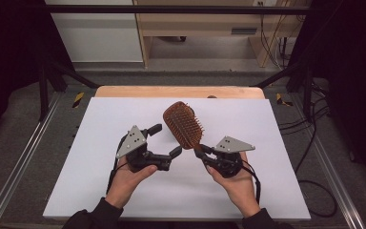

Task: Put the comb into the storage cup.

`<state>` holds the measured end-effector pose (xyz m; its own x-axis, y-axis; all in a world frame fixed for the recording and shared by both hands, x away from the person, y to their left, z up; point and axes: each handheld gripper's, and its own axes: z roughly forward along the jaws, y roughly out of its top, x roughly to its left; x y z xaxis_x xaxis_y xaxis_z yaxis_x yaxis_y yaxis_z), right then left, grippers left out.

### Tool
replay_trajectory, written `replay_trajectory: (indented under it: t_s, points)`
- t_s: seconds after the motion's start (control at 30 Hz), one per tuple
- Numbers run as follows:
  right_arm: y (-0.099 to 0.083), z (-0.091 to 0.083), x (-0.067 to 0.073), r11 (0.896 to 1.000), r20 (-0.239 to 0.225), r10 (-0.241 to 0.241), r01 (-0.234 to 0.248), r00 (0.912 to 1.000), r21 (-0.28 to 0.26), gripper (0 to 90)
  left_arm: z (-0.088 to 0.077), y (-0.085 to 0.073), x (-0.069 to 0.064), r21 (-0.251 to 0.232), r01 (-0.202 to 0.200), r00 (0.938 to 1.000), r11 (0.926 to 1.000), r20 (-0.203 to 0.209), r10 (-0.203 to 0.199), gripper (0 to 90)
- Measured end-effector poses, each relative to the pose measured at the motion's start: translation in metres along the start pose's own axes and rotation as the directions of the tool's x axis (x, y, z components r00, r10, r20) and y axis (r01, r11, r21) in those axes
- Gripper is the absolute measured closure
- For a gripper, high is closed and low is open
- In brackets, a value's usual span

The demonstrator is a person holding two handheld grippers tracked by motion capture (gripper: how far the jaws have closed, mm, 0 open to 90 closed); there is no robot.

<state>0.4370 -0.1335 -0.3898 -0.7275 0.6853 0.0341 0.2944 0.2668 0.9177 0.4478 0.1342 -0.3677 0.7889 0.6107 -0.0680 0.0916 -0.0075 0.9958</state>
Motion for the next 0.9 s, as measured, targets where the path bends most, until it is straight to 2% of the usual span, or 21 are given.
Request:
replay_trajectory:
  t_s: [0.1, 0.2, 0.33, 0.4, 0.5, 0.63, 0.8, 0.9]
  points:
    - [-0.002, 0.0, 0.005, 1.0, -0.023, -0.005, 0.005, 0.9997, -0.019, 72.9, 0.0, 0.0, 0.005, -0.003, 0.013, 0.9999, 0.9999, -0.009, -0.013, 1.5]
    - [-0.001, 0.002, 0.007, 1.0, -0.026, -0.013, 0.013, 0.9996, -0.023, 72.9, 0.0, 0.001, 0.008, -0.01, 0.034, 0.9993, 0.9994, 0.012, -0.034, 1.6]
    - [0.0, 0.003, 0.007, 0.999, -0.025, -0.016, 0.015, 0.9996, -0.041, 72.9, 0.004, 0.004, 0.007, 0.008, 0.019, 0.999, 0.9998, 0.04, -0.019, 1.8]
    - [0.0, 0.004, 0.006, 0.999, -0.023, -0.012, 0.011, 0.9997, -0.046, 72.9, 0.006, 0.007, 0.007, -0.003, 0.043, 0.998, 0.9991, 0.046, -0.043, 2.0]
    - [-0.001, 0.005, 0.004, 0.999, -0.024, -0.013, 0.012, 0.9996, -0.046, 72.9, 0.011, 0.01, 0.006, 0.007, 0.033, 0.9984, 0.9994, 0.047, -0.033, 2.1]
    - [0.0, 0.005, 0.005, 0.998, -0.027, -0.018, 0.016, 0.9995, -0.066, 72.9, 0.015, 0.008, 0.006, 0.021, 0.051, 0.9969, 0.9985, 0.06, -0.052, 1.9]
    - [0.0, 0.004, 0.005, 0.997, -0.021, -0.017, 0.015, 0.9996, -0.074, 72.9, 0.018, 0.01, 0.005, 0.014, 0.066, 0.9956, 0.9977, 0.065, -0.067, 1.9]
    - [0.0, 0.003, 0.006, 0.996, -0.018, -0.021, 0.02, 0.9996, -0.082, 72.9, 0.022, 0.013, 0.003, 0.018, 0.057, 0.996, 0.9982, 0.067, -0.058, 2.0]
